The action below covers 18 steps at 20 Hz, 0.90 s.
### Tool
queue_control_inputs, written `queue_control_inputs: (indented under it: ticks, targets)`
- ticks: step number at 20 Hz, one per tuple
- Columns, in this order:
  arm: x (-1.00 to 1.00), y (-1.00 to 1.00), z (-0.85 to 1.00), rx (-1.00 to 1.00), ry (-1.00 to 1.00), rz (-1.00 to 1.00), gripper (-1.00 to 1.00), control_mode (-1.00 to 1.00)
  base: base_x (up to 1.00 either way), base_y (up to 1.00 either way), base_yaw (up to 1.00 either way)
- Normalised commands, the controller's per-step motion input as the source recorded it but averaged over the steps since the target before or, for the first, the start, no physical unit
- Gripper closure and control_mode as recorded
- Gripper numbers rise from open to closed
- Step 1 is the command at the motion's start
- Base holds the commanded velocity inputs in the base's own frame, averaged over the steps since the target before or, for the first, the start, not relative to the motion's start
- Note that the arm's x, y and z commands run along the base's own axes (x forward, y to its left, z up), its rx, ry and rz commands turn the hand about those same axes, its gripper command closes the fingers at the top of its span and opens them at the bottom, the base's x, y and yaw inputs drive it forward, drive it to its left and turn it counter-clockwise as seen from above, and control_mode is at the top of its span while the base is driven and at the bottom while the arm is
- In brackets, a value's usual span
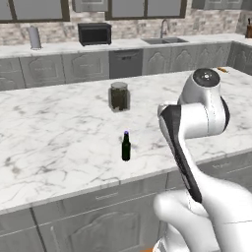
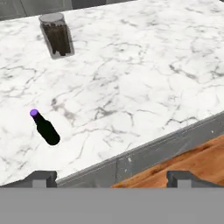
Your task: Open the cabinet directly in front. Then move the beer and the mug to the dining counter with the jar on it.
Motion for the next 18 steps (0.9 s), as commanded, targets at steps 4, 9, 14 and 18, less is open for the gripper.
queue_control_inputs:
  ticks: [4, 9, 14, 18]
  targets:
    - [0.00, 0.00, 0.00, 0.00, 0.00, 0.00, -1.00, 1.00, -0.51, -0.31, -0.78]
    - [0.00, 0.00, 0.00, 0.00, 0.00, 0.00, -1.00, 1.00, -0.05, -0.03, -0.97]
    - [0.00, 0.00, 0.00, 0.00, 0.00, 0.00, -1.00, 1.00, 0.14, -0.13, -0.92]
    - [0.00, 0.00, 0.00, 0.00, 0.00, 0.00, -1.00, 1.00, 0.65, 0.00, -0.77]
